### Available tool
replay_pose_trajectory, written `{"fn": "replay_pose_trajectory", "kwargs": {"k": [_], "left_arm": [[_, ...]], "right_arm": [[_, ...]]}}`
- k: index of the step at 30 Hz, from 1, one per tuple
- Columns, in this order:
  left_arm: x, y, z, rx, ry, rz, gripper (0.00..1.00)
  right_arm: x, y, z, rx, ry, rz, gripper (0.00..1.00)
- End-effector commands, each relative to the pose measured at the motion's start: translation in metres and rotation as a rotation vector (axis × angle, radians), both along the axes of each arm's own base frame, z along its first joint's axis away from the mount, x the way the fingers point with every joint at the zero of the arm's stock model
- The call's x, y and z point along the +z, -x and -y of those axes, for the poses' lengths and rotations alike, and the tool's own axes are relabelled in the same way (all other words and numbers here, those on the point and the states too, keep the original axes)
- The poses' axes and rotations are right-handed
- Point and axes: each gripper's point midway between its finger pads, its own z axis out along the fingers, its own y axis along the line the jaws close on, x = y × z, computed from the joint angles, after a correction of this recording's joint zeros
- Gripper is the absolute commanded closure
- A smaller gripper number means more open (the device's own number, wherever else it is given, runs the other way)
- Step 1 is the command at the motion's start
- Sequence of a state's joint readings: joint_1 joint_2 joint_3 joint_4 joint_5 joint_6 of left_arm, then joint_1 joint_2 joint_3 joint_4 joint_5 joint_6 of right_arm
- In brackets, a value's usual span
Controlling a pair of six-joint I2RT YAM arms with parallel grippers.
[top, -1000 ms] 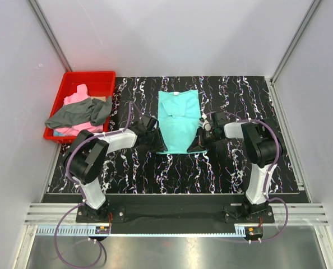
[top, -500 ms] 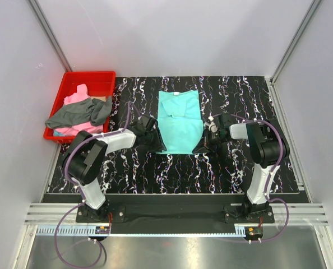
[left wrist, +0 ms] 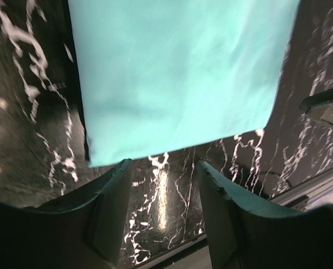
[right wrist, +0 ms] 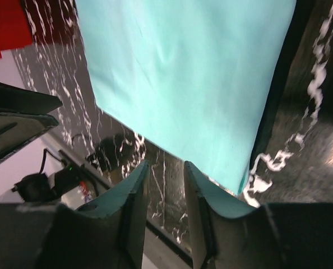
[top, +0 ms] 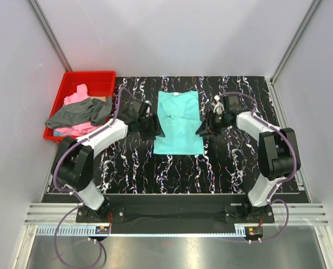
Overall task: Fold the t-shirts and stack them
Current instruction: Fold the tshirt
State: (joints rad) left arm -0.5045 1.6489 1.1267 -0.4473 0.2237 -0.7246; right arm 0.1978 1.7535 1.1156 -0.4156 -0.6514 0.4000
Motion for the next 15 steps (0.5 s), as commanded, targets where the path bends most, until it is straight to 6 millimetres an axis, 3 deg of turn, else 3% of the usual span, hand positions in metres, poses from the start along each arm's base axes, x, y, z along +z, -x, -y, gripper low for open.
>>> {"fn": "replay_pose_trajectory", "kwargs": {"k": [1, 6, 7, 8, 9, 11, 15], "left_arm": [[0.031, -0.026, -0.017, -0.033, 0.035, 0.116, 0.45], [0.032, -0.065, -0.024, -0.056, 0.14, 0.173, 0.48], [0.02, -0.07, -0.024, -0.056, 0.157, 0.141, 0.49], [0.026, -0.078, -0.02, -0.066, 0.198, 0.157, 0.49], [0.025, -0.086, -0.023, -0.052, 0.212, 0.157, 0.49], [0.024, -0.098, -0.019, -0.049, 0.256, 0.169, 0.49], [0.017, -0.115, -0.014, -0.043, 0.29, 0.162, 0.49]], "right_arm": [[0.008, -0.028, 0.014, -0.012, 0.089, 0.074, 0.63], [0.006, -0.07, 0.011, 0.015, 0.081, 0.126, 0.85], [0.006, -0.076, 0.013, 0.019, 0.083, 0.133, 0.85], [-0.003, -0.08, 0.014, 0.021, 0.086, 0.113, 0.85], [0.005, -0.092, 0.012, 0.025, 0.081, 0.142, 0.85], [0.002, -0.1, 0.013, 0.031, 0.077, 0.14, 0.85], [-0.019, -0.113, 0.016, 0.027, 0.05, 0.103, 0.86]]}}
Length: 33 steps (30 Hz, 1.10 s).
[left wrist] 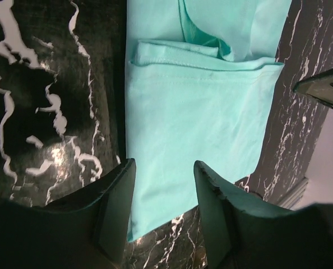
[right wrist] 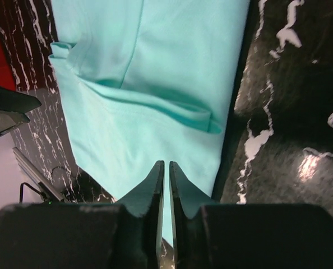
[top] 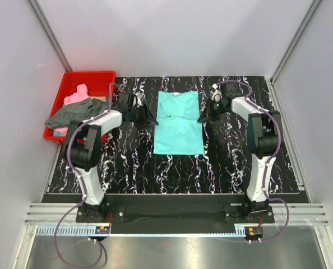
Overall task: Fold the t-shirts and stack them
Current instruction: Fold the tshirt
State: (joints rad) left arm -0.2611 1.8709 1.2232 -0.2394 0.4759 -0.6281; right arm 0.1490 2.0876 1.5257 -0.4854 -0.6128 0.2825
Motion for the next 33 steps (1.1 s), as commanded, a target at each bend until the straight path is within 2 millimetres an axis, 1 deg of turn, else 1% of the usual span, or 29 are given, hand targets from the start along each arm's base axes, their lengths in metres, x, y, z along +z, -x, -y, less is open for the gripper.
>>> {"fn": "replay_pose_trajectory", "kwargs": {"k": [1, 2, 3, 4, 5, 7, 10, 11, 13, 14, 15, 16, 17, 18, 19, 20, 21, 22, 23, 24, 25, 26, 27, 28, 29, 30, 31, 32, 33], "left_arm": [[0.024, -0.029, 0.022, -0.049, 0.104, 0.095, 0.49], [0.023, -0.034, 0.022, -0.043, 0.103, 0.1, 0.49], [0.018, -0.036, 0.022, -0.038, 0.097, 0.09, 0.49], [0.007, -0.038, 0.021, -0.029, 0.086, 0.068, 0.49], [0.003, -0.041, 0.019, -0.022, 0.082, 0.063, 0.5], [-0.014, -0.042, 0.015, 0.001, 0.058, 0.026, 0.51], [-0.027, -0.044, 0.009, 0.025, 0.031, -0.013, 0.53], [-0.028, -0.045, 0.007, 0.03, 0.031, -0.015, 0.54], [-0.023, -0.045, 0.007, 0.029, 0.033, -0.007, 0.54], [-0.019, -0.044, 0.007, 0.025, 0.033, -0.009, 0.54], [-0.015, -0.044, 0.006, 0.023, 0.029, -0.003, 0.52], [-0.004, -0.042, 0.004, 0.021, 0.02, 0.014, 0.5], [0.003, -0.042, 0.002, 0.024, 0.01, 0.025, 0.49], [0.008, -0.041, -0.001, 0.029, -0.006, 0.031, 0.48], [0.024, -0.04, -0.005, 0.04, -0.023, 0.063, 0.48], [0.022, -0.035, -0.014, 0.07, -0.065, 0.056, 0.47], [0.037, -0.031, -0.018, 0.077, -0.074, 0.09, 0.46], [0.03, -0.02, -0.023, 0.086, -0.094, 0.069, 0.43], [0.031, -0.013, -0.025, 0.084, -0.095, 0.067, 0.43], [0.03, -0.005, -0.025, 0.079, -0.091, 0.061, 0.42], [0.028, 0.011, -0.023, 0.065, -0.07, 0.046, 0.42], [0.025, 0.021, -0.021, 0.051, -0.065, 0.039, 0.41], [0.021, 0.03, -0.019, 0.042, -0.065, 0.029, 0.4], [0.023, 0.038, -0.019, 0.034, -0.065, 0.035, 0.4], [0.01, 0.055, -0.017, 0.016, -0.07, 0.005, 0.39], [0.012, 0.062, -0.016, 0.007, -0.062, 0.01, 0.38], [0.008, 0.069, -0.013, 0.001, -0.052, -0.004, 0.38], [-0.002, 0.08, -0.011, -0.01, -0.049, -0.022, 0.37], [-0.005, 0.086, -0.01, -0.012, -0.049, -0.029, 0.36]], "right_arm": [[-0.004, -0.014, 0.006, 0.011, -0.016, 0.012, 0.87], [-0.014, -0.017, 0.007, 0.009, -0.016, -0.005, 0.87], [-0.018, -0.019, 0.011, 0.003, -0.015, -0.01, 0.87], [-0.022, -0.021, 0.013, -0.002, -0.015, -0.015, 0.87], [-0.03, -0.023, 0.015, -0.006, -0.013, -0.027, 0.88], [-0.036, -0.026, 0.019, -0.014, -0.01, -0.028, 0.88], [-0.043, -0.027, 0.023, -0.022, -0.002, -0.042, 0.88], [-0.041, -0.028, 0.022, -0.019, -0.001, -0.034, 0.88], [-0.034, -0.028, 0.022, -0.022, -0.002, -0.028, 0.84], [-0.022, -0.03, 0.022, -0.023, -0.004, -0.002, 0.82], [-0.016, -0.031, 0.024, -0.032, 0.003, 0.007, 0.8], [-0.009, -0.028, 0.025, -0.043, 0.007, -0.003, 0.74], [0.005, -0.026, 0.026, -0.054, 0.012, 0.014, 0.71], [0.011, -0.024, 0.029, -0.071, 0.027, 0.018, 0.68], [0.016, -0.019, 0.031, -0.09, 0.032, 0.001, 0.64], [0.025, -0.011, 0.033, -0.106, 0.042, 0.002, 0.61], [0.026, -0.003, 0.034, -0.126, 0.041, -0.021, 0.59], [0.027, 0.005, 0.035, -0.133, 0.041, -0.039, 0.54], [0.025, 0.021, 0.036, -0.143, 0.044, -0.068, 0.51], [0.024, 0.03, 0.037, -0.151, 0.046, -0.084, 0.49], [0.023, 0.037, 0.036, -0.162, 0.044, -0.095, 0.47], [0.015, 0.056, 0.037, -0.166, 0.049, -0.128, 0.45], [0.011, 0.064, 0.035, -0.167, 0.053, -0.142, 0.43], [0.008, 0.069, 0.035, -0.179, 0.054, -0.15, 0.41], [0.001, 0.084, 0.035, -0.18, 0.048, -0.179, 0.4], [-0.002, 0.089, 0.035, -0.188, 0.044, -0.191, 0.39], [-0.005, 0.092, 0.035, -0.195, 0.046, -0.194, 0.38], [-0.012, 0.103, 0.037, -0.201, 0.052, -0.218, 0.38], [-0.013, 0.107, 0.037, -0.209, 0.046, -0.227, 0.38]]}}
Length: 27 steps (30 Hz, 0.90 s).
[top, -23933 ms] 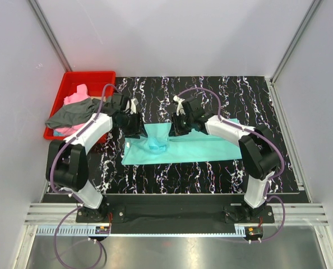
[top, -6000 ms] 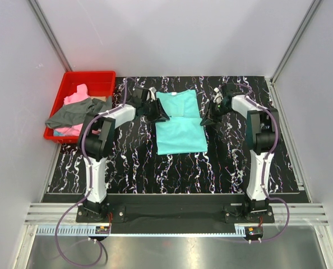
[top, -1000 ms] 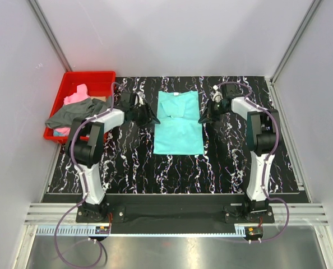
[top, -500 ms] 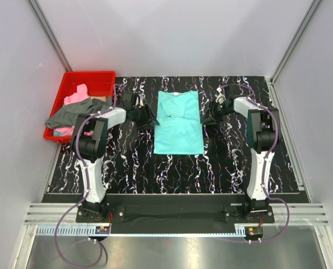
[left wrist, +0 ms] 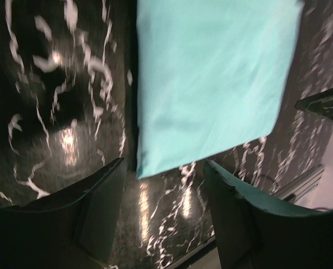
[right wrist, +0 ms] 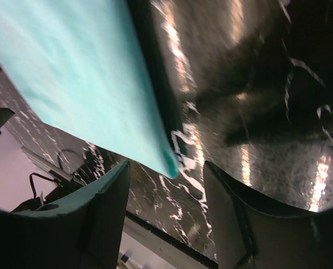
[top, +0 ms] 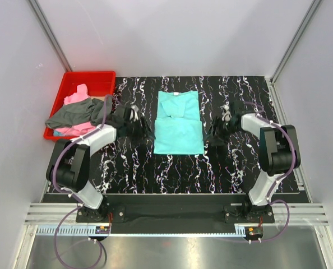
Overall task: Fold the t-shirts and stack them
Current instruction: Fold the tshirt
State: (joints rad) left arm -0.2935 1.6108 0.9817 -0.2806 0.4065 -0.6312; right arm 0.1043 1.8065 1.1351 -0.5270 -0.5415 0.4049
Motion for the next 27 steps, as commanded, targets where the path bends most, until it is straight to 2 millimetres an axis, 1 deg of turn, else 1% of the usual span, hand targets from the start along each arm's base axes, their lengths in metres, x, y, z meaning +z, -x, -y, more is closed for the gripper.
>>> {"fn": "replay_pose_trajectory", "kwargs": {"k": [1, 2, 5, 7, 9, 12, 14, 17, 19, 22, 27], "left_arm": [[-0.017, 0.024, 0.007, -0.025, 0.01, -0.033, 0.36], [-0.024, 0.031, 0.009, -0.038, 0.016, -0.048, 0.36], [-0.038, 0.042, 0.01, -0.038, 0.032, -0.085, 0.36], [-0.047, 0.046, 0.011, -0.035, 0.042, -0.103, 0.37], [-0.056, 0.05, 0.011, -0.034, 0.037, -0.126, 0.37], [-0.064, 0.051, 0.009, -0.036, 0.021, -0.149, 0.4], [-0.067, 0.05, 0.006, -0.028, 0.003, -0.155, 0.41], [-0.069, 0.05, 0.003, -0.027, -0.023, -0.159, 0.45], [-0.072, 0.049, 0.0, -0.022, -0.043, -0.162, 0.46], [-0.075, 0.05, 0.0, -0.021, -0.049, -0.17, 0.48], [-0.084, 0.051, 0.001, -0.021, -0.039, -0.186, 0.5]], "right_arm": [[-0.004, 0.012, -0.001, -0.043, -0.005, -0.008, 0.38], [-0.008, 0.021, -0.002, -0.042, -0.011, -0.025, 0.38], [-0.015, 0.031, -0.007, -0.035, -0.02, -0.039, 0.41], [-0.018, 0.031, -0.012, -0.021, -0.041, -0.027, 0.43], [-0.027, 0.035, -0.018, 0.004, -0.064, -0.047, 0.44], [-0.041, 0.037, -0.019, 0.009, -0.06, -0.075, 0.46], [-0.048, 0.038, -0.018, 0.007, -0.045, -0.084, 0.49], [-0.052, 0.038, -0.017, 0.008, -0.03, -0.079, 0.53], [-0.054, 0.041, -0.014, 0.008, -0.014, -0.086, 0.58], [-0.057, 0.045, -0.012, 0.009, 0.0, -0.098, 0.61], [-0.06, 0.051, -0.009, 0.014, 0.013, -0.097, 0.62]]}}
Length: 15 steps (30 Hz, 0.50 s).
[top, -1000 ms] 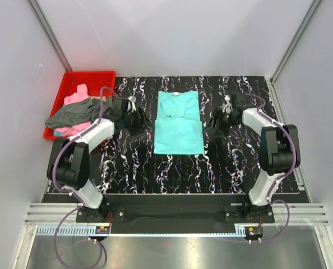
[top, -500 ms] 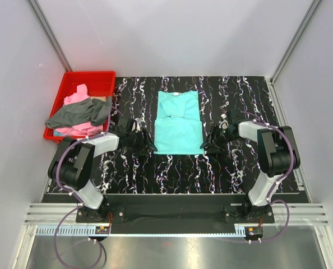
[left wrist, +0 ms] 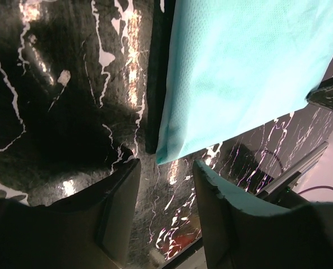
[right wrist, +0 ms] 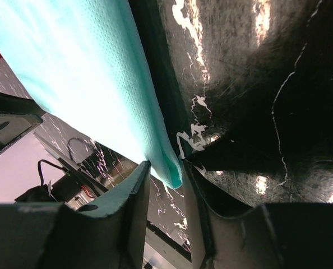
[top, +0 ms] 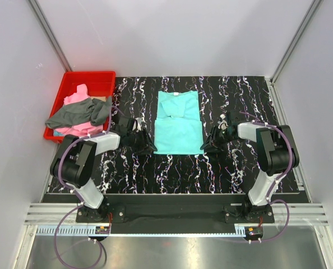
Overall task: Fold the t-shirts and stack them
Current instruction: Fold the tshirt
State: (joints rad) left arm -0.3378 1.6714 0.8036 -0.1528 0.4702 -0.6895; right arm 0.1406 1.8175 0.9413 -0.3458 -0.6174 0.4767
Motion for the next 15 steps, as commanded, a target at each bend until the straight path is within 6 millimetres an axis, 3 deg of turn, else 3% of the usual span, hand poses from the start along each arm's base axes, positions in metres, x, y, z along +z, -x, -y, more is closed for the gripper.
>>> {"fn": "replay_pose_trajectory", "kwargs": {"k": [1, 15], "left_arm": [[-0.027, 0.001, -0.011, 0.01, -0.077, -0.029, 0.51], [-0.032, 0.002, -0.01, 0.013, -0.078, -0.049, 0.58]], "right_arm": [[-0.026, 0.018, 0.011, 0.016, 0.096, -0.031, 0.62], [-0.033, 0.031, 0.018, 0.009, 0.126, -0.047, 0.61]]}}
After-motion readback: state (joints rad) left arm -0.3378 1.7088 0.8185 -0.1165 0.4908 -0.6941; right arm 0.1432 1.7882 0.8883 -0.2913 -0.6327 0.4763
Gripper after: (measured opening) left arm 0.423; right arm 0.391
